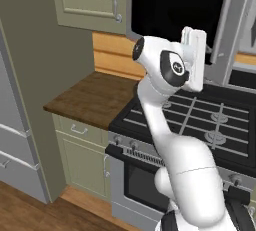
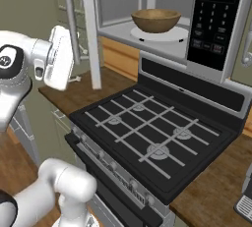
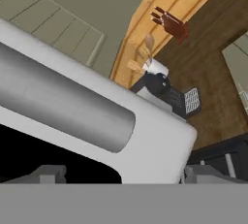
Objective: Pick the cucumber from the sink and place it in the bowl. Then pick the bowl and place it in the microwave. Then close the microwave door and press the start button.
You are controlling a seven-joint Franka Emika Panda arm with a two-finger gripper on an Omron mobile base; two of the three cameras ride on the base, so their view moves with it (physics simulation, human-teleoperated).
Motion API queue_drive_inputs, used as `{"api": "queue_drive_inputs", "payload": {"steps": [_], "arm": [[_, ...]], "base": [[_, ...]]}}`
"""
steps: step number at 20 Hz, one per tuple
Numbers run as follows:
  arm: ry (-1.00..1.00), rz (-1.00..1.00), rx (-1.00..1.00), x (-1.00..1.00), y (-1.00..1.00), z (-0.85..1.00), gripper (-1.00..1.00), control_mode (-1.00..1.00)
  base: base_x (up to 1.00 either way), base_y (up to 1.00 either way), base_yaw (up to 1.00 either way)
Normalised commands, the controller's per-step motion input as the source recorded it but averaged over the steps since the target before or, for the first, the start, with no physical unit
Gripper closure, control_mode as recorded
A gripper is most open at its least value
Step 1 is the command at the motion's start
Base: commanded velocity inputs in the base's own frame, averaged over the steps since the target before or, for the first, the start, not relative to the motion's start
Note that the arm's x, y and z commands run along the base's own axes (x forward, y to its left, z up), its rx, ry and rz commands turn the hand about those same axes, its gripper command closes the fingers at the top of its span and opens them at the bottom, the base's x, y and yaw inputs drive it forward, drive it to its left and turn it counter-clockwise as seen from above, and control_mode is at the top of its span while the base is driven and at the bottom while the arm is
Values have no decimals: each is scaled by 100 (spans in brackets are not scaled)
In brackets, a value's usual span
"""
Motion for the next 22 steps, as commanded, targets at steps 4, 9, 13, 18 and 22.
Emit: {"api": "queue_drive_inputs", "payload": {"steps": [4, 9, 13, 18, 22], "arm": [[6, 6, 14, 42, -83, 8, -100, -100], [4, 7, 10, 45, -61, 1, -100, -100], [1, 11, 2, 53, -10, 0, -100, -100], [0, 22, 7, 70, -11, 0, -100, -100], [-2, 26, 13, 67, -36, 0, -100, -100]], "base": [[0, 0, 0], [0, 0, 0], [0, 0, 0], [0, 0, 0], [0, 0, 0]]}}
